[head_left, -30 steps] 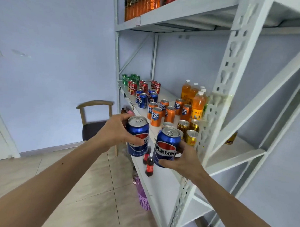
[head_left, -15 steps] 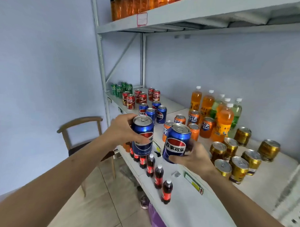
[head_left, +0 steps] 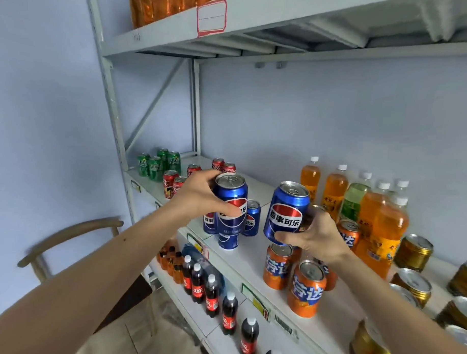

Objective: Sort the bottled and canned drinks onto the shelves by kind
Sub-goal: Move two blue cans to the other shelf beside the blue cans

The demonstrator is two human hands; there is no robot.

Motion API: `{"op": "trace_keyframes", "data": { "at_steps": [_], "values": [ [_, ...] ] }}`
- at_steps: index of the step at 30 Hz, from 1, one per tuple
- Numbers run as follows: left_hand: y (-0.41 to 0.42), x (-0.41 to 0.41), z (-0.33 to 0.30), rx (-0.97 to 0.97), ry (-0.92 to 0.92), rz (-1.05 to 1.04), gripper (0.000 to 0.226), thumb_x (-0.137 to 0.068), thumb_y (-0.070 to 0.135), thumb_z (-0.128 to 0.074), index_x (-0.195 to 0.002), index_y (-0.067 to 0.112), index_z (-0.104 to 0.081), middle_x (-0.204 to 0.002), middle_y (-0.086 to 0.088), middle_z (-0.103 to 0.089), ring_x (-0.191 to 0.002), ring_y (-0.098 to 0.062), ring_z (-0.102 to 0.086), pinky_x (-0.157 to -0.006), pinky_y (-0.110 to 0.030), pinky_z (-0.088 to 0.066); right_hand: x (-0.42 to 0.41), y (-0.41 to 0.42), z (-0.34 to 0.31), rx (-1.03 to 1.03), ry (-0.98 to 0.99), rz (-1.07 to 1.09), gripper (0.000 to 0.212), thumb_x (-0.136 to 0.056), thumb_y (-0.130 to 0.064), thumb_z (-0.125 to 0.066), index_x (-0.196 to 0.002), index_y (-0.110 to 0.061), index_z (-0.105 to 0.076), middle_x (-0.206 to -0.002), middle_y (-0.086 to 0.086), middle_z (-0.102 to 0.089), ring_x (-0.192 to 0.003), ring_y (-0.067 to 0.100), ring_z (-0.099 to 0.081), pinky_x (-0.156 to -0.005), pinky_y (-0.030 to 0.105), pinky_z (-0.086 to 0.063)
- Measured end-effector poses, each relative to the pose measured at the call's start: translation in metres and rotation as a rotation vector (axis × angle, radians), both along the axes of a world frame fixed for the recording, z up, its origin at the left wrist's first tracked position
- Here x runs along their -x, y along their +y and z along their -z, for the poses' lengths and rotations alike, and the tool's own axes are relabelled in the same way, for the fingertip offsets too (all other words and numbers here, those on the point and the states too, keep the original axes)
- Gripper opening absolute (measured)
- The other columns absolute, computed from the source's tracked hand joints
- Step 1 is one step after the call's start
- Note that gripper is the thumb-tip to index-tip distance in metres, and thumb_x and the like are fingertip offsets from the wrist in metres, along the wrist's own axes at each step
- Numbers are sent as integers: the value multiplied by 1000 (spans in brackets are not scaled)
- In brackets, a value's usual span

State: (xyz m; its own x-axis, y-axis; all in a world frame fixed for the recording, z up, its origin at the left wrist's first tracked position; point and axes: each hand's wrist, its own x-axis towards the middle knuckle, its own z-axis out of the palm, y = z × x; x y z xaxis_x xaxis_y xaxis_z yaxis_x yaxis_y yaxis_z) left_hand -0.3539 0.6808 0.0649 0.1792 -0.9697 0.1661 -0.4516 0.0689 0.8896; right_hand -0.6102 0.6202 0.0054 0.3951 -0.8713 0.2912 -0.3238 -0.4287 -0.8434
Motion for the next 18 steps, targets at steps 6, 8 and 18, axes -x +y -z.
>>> {"op": "trace_keyframes", "data": {
  "at_steps": [6, 8, 18],
  "values": [
    [-101, -34, -8, 10, 34, 56, 63, -49, 6, -93, -104, 21, -67, -96, 6, -74, -89, -11, -70, -75, -27, -56, -37, -82, -6, -32, 15, 135, 64, -60, -20, -92, -116, -21, -59, -102, -5, -72, -93, 7, -68, -77, 19, -53],
    [-138, -45, -8, 6, 24, 82, 64, -48, 8, -93, -105, 21, -66, -97, 7, -72, -90, -10, -68, -73, -24, -54, -48, -110, -7, -40, 22, 190, 69, -60, -19, -92, -120, -19, -58, -104, -4, -71, -95, 7, -67, -77, 19, -51],
    [-308, -85, 8, 15, -27, 304, 67, -46, 15, -95, -106, 21, -65, -102, 4, -72, -93, -13, -67, -82, -32, -55, -105, -217, 1, -84, -19, 502, 68, -58, -11, -92, -117, -19, -59, -104, -3, -70, -98, 15, -67, -83, 30, -56]
  ]
}}
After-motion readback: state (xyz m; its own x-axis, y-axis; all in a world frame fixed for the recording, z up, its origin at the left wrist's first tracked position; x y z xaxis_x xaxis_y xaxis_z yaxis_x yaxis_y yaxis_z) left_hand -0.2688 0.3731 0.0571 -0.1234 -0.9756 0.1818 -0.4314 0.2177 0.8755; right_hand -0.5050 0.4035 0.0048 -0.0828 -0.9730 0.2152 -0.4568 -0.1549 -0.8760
